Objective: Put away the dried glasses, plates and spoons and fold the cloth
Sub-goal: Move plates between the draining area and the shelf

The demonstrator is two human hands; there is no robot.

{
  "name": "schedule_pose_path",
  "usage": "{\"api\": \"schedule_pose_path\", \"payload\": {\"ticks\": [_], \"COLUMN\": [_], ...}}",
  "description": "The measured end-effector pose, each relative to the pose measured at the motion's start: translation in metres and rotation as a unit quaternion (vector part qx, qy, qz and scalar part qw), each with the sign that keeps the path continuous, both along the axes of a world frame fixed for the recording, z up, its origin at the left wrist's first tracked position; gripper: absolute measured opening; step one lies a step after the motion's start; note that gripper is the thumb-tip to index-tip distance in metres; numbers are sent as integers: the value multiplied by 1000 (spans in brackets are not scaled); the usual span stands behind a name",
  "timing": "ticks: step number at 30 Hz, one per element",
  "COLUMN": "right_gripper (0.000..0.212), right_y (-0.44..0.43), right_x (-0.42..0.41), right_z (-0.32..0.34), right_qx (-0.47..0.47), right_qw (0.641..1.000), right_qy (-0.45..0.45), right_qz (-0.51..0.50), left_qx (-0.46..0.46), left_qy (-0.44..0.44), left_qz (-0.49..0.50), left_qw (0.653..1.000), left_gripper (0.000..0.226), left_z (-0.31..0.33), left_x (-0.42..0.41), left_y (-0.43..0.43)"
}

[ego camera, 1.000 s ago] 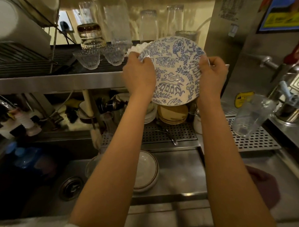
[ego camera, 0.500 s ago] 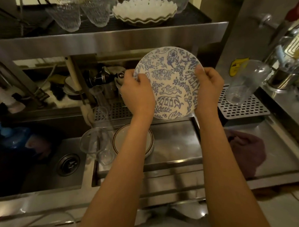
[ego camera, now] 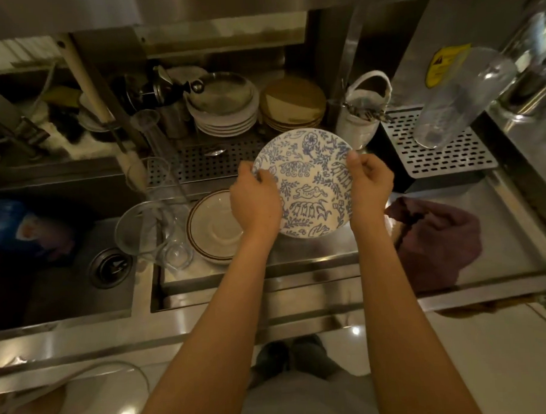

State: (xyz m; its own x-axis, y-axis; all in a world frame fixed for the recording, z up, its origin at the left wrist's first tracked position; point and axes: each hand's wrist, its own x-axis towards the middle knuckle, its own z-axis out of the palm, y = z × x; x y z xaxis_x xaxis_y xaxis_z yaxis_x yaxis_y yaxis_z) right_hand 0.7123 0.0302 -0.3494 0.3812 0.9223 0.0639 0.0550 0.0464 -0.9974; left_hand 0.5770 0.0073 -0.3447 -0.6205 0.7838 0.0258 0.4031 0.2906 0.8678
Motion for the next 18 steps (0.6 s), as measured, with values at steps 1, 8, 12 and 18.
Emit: {"api": "schedule_pose_path", "payload": {"ticks": [1,8,12,18], "right_gripper": [23,20,19,25], "right_y": [0,-1,-1,-1], "right_x": [3,20,27,35], "right_z": [-7,-49,-65,-80], "right_qx": [-11,-80,-111,-167], "right_qw": [1000,993,984,967], "right_qy": [-12,-89,-139,-187], "right_qz": [0,-11,-16,-40], "left_qx": [-20,-149,-206,-259], "left_qy": [1,6,8,-23], "left_qz": [-13,-93,-121,-165], "left_qw": [1000,984,971,951], "left_gripper": [12,30,31,32], "left_z": [-6,-40,-51,-57], "left_x": [2,14,20,29], "left_y": [-1,-2,-4,0]}}
